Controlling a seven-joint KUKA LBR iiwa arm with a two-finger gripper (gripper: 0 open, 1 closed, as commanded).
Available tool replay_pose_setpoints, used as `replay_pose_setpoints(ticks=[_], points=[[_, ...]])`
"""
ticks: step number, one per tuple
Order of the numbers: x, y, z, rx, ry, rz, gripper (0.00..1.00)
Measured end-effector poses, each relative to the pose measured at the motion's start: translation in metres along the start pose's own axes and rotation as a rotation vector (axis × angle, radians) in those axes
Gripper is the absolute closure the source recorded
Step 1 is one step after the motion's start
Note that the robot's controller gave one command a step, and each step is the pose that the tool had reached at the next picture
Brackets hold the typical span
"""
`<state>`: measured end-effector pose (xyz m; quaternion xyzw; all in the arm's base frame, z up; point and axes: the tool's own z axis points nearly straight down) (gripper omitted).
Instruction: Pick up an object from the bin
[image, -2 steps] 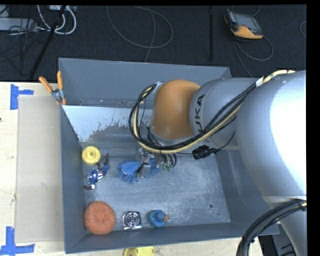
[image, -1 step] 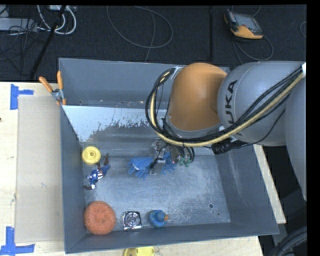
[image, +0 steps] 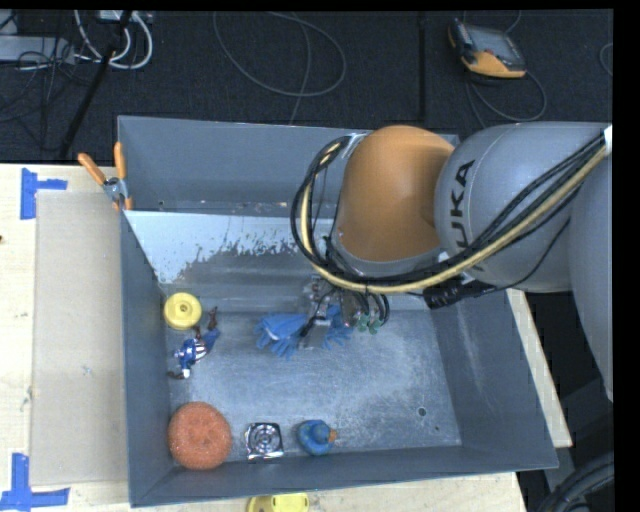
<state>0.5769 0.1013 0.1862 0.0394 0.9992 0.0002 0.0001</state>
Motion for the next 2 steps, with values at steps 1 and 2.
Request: replay_pose_setpoints(ticks=[1,2], points=[[-0.0077,-0.0143,-0.1530,0.000,-0.005,-0.030,1.00],[-0.0074,-0.0142,-0.1521,0.000,-0.003,-0.030,1.00]])
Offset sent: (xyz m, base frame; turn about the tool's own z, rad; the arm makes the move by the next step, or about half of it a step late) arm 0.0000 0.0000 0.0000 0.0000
